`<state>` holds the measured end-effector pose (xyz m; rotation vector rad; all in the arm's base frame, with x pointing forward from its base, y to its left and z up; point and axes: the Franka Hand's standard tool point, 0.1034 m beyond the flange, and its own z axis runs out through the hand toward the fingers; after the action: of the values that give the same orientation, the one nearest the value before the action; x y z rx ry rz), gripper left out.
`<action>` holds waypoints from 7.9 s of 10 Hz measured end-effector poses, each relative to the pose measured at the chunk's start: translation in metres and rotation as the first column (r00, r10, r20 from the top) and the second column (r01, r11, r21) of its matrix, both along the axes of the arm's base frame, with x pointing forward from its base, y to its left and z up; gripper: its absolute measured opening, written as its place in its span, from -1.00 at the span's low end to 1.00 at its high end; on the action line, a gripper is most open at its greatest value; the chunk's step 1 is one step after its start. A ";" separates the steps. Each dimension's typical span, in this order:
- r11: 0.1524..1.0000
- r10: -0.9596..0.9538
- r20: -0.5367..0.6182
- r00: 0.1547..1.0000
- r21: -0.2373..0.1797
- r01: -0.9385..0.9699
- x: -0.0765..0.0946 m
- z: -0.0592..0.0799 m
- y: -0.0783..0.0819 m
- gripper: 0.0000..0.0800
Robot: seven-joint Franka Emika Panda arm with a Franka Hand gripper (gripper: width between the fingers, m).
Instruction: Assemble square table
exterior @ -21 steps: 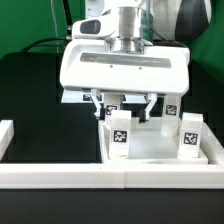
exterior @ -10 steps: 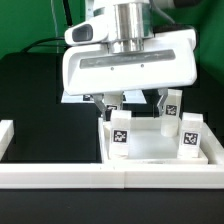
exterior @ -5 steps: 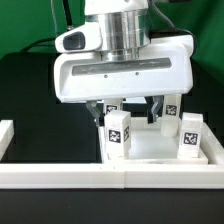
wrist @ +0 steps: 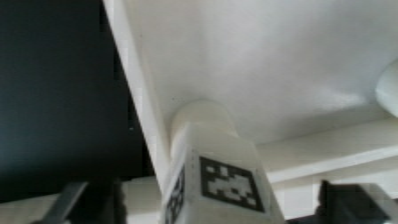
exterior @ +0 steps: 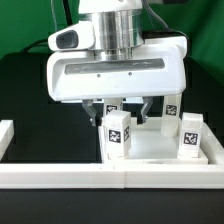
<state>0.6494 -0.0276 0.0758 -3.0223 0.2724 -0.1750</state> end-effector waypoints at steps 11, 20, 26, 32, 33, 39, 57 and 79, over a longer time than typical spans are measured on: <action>0.512 -0.833 -0.179 0.523 0.107 0.852 0.005 0.000 0.012 -0.28; 0.819 -0.562 -0.074 0.824 0.086 0.567 0.004 -0.003 0.019 0.62; 1.000 -0.019 0.018 1.000 -0.019 0.020 0.010 0.001 0.007 0.62; 0.989 -0.146 0.007 0.989 0.004 0.146 0.009 0.000 0.005 0.07; 0.978 -0.210 0.000 0.978 0.012 0.210 0.009 0.000 0.005 -0.28; 0.558 -0.809 -0.175 0.560 0.066 0.827 0.011 -0.001 0.028 -0.28; 0.969 0.246 0.010 0.969 -0.045 -0.245 0.012 -0.006 0.025 0.62; 0.433 -0.869 -0.220 0.443 0.091 0.897 0.013 -0.007 0.027 0.34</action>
Offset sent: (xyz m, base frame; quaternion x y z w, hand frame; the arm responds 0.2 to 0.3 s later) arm 0.0000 0.0000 0.0000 0.0000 0.0000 0.1938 0.9810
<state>0.6621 -0.0009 0.0692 -2.3306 1.7826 0.0084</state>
